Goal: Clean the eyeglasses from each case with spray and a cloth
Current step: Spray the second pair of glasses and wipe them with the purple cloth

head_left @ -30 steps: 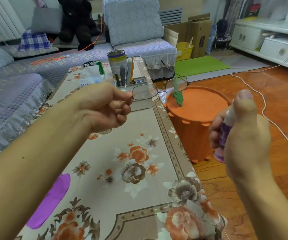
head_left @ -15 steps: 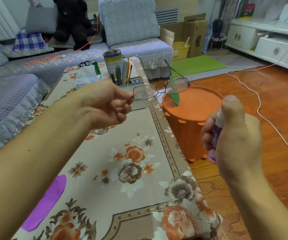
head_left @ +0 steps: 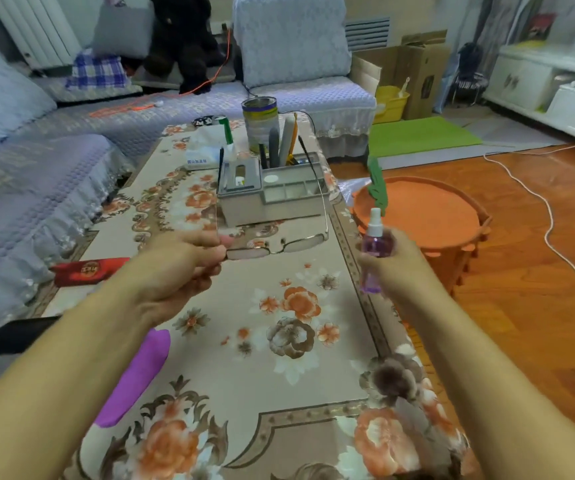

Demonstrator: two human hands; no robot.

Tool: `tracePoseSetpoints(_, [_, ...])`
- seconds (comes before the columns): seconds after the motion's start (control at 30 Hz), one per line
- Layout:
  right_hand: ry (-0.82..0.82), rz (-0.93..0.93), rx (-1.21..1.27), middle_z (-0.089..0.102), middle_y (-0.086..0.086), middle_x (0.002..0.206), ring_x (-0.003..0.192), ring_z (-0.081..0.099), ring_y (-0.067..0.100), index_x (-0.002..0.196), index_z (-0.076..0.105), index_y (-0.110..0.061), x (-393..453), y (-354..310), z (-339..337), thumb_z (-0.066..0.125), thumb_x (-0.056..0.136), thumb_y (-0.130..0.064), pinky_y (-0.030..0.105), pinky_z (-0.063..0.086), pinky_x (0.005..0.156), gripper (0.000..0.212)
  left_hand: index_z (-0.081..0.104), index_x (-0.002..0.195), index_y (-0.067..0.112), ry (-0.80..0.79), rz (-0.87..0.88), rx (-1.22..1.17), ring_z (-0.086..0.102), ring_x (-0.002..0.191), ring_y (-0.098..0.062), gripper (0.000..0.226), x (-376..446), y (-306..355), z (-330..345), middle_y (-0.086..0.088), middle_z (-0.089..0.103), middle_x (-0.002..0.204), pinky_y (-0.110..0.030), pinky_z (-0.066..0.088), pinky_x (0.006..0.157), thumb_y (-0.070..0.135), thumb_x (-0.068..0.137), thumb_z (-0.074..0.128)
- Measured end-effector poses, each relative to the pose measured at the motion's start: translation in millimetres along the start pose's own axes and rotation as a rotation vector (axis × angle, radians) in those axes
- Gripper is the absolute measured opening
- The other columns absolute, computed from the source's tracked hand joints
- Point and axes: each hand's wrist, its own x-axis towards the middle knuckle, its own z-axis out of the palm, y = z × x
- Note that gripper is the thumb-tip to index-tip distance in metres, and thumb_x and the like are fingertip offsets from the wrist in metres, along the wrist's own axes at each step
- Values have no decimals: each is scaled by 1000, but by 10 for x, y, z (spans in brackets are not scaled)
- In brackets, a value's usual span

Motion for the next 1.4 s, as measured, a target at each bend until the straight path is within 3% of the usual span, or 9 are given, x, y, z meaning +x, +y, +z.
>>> tracePoseSetpoints(0.23, [75,-87,-217,65,1,107,97,64,22,112,55,-22,882,133,834,68,93,-10,38,53,84,26,76,97,22,154,226,243,64,65,7,20,-305,-683,-610,12,75,78,-12,46,61,4,92,68])
tracePoseSetpoints(0.43, [92,-151,-285,60,0,112,100,58,18,123,55,-16,1312,231,1297,61,98,-12,29,41,77,27,77,93,28,243,290,211,69,87,-1,21,-202,-1023,-1116,15,76,98,-26,49,87,7,91,71])
tracePoseSetpoints(0.73, [253,-93,-213,57,7,129,115,58,21,142,45,-14,1179,331,1569,66,94,-12,20,47,89,52,73,95,20,333,406,9,58,58,-8,24,-116,-1235,-1419,15,71,73,-10,48,61,-3,91,66])
tracePoseSetpoints(0.83, [411,-255,-269,59,10,121,107,57,24,120,57,-12,700,137,1752,55,94,-6,25,42,84,28,73,94,24,378,415,-9,53,53,-12,20,-154,-1273,-1571,3,64,61,-17,46,55,5,94,66])
tracePoseSetpoints(0.93, [-59,-486,-442,65,0,93,80,58,15,95,62,-21,27,-4,2160,58,90,-2,20,43,72,21,72,95,23,435,400,-52,50,49,-13,16,-178,-1233,-1769,-3,59,59,-24,44,50,8,96,65])
tracePoseSetpoints(1.0, [-457,-595,-582,61,-5,92,78,56,9,94,63,-24,-374,-31,2454,63,91,-9,23,44,72,16,71,98,19,467,418,-38,52,49,-9,16,-166,-1187,-1893,-1,59,60,-20,45,48,6,97,64])
tracePoseSetpoints(1.07, [-652,-704,-635,56,-4,92,79,53,13,93,63,-21,-676,3,2703,67,90,-18,27,42,73,6,70,100,15,490,447,-12,53,51,-6,15,-141,-1161,-1986,-4,60,65,-14,44,50,3,96,63])
tracePoseSetpoints(1.27, [-726,-898,-798,56,5,102,93,49,26,107,61,-17,-1182,267,3189,66,88,-47,40,43,81,36,71,102,15,508,456,-51,53,56,-12,16,-108,-1215,-2152,-9,62,76,-16,44,53,2,97,62])
tracePoseSetpoints(1.4, [-749,-933,-735,60,2,94,85,52,26,97,67,-17,-1144,311,3256,68,90,-27,43,48,76,13,73,101,20,506,456,-28,54,55,-11,21,-34,-1237,-2172,-6,65,83,-19,48,55,2,96,63])
